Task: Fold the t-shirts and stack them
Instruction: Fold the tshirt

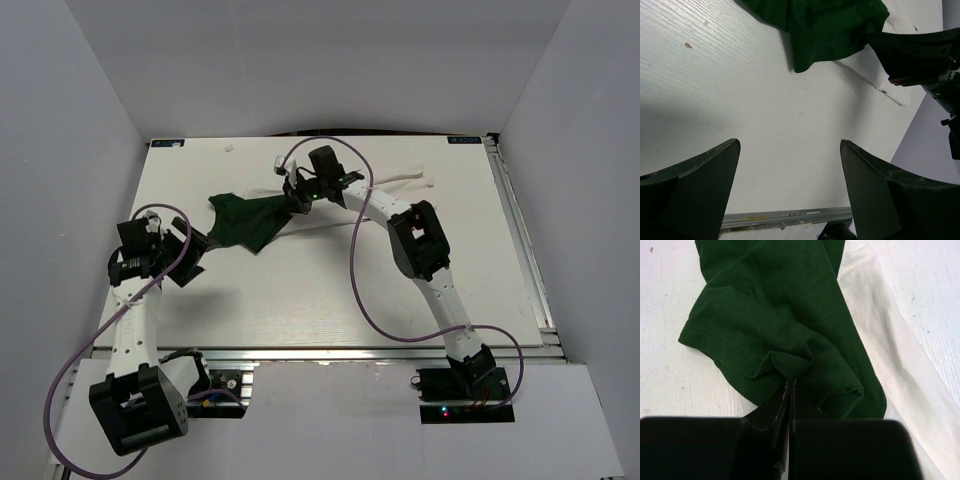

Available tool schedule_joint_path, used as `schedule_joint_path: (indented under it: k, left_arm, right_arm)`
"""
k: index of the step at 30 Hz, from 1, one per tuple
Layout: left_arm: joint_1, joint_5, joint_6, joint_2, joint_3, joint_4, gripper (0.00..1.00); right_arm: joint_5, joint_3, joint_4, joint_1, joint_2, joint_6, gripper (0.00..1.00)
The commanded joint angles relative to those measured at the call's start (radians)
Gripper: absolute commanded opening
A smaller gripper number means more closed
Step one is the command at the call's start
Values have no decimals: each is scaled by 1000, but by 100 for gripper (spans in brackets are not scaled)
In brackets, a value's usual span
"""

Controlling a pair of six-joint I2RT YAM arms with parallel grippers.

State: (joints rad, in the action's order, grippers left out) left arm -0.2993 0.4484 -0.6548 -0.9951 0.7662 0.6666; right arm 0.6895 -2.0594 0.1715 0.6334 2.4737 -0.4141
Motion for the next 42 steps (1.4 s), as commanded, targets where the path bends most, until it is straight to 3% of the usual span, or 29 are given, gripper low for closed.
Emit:
schedule_joint_path:
  k: [1, 7, 10, 17, 31, 42]
  left_arm:
    - [-4, 41, 11, 1, -24, -33, 92]
    - [-4, 90, -42, -43, -143, -136, 89]
    - [0, 120, -84, -106, -214, -270, 79]
    - [107, 66, -135, -353, -137, -511, 68]
    - [264, -73, -181, -646, 48, -634, 64]
    - [328, -37, -204, -677, 50, -659, 53]
  right_arm:
    - [1, -44, -92, 2, -13, 81, 0]
    - [56, 39, -147, -35, -81, 115, 0]
    - [76, 70, -147, -47, -117, 104, 0]
    - [120, 100, -155, -54, -145, 115, 0]
    - [156, 193, -155, -66, -194, 90, 0]
    - [140, 186, -161, -66, -187, 106, 0]
